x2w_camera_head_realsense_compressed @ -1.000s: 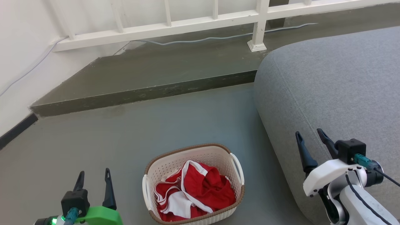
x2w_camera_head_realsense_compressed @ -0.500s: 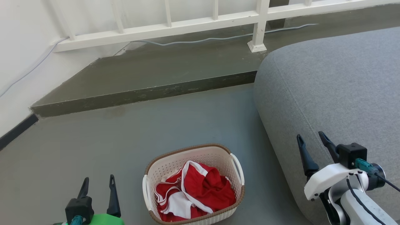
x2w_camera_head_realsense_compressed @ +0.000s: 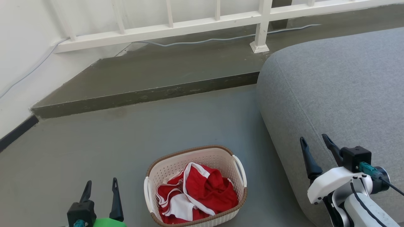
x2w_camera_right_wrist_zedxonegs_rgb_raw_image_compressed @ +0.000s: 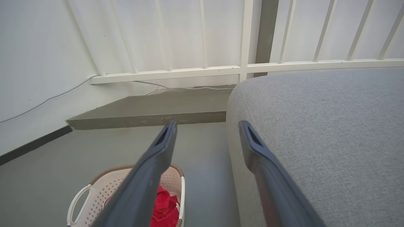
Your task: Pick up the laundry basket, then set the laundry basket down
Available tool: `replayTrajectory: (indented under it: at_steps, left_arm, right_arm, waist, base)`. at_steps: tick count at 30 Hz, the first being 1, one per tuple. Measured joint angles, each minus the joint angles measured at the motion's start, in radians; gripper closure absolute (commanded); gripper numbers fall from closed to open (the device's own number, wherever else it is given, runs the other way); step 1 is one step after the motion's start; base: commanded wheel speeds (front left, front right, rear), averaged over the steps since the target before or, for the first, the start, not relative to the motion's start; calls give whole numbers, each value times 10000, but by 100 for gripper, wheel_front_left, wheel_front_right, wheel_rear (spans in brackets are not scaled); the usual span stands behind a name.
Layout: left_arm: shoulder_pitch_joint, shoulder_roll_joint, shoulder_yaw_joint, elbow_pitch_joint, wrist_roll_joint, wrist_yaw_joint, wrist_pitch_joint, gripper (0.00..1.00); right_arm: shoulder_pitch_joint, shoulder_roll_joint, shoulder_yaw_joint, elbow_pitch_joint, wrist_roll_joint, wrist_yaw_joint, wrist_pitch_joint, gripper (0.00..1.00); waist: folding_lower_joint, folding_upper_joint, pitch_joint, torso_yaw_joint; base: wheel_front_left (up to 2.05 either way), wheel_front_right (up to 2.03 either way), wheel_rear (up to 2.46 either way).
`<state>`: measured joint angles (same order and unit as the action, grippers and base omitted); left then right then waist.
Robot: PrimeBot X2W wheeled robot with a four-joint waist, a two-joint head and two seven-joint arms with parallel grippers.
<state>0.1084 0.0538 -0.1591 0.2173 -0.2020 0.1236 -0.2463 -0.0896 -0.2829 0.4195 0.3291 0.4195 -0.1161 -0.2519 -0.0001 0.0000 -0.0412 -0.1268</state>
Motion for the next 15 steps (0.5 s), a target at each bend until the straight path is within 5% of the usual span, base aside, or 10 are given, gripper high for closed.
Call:
replayTrajectory:
  at_steps: [12,13,15]
  left_arm:
    - [70,-21,-2,-176,63,0,176,0]
    - [90,-21,-12,-217,63,0,180,100]
    - [124,-59,-46,-48,58,-2,180,100]
  right_arm:
    - [181,12,-102,-56,-71,-2,0,0]
    - [181,12,-109,-56,-71,-2,0,100]
    - [231,67,-73,81,-65,2,4,100]
  waist:
    - [1,0,-4,19]
    - [0,0,-2,21]
    - [0,0,-2,22]
  base:
    - [0,0,0]
    - [0,0,0]
    - [0,0,0]
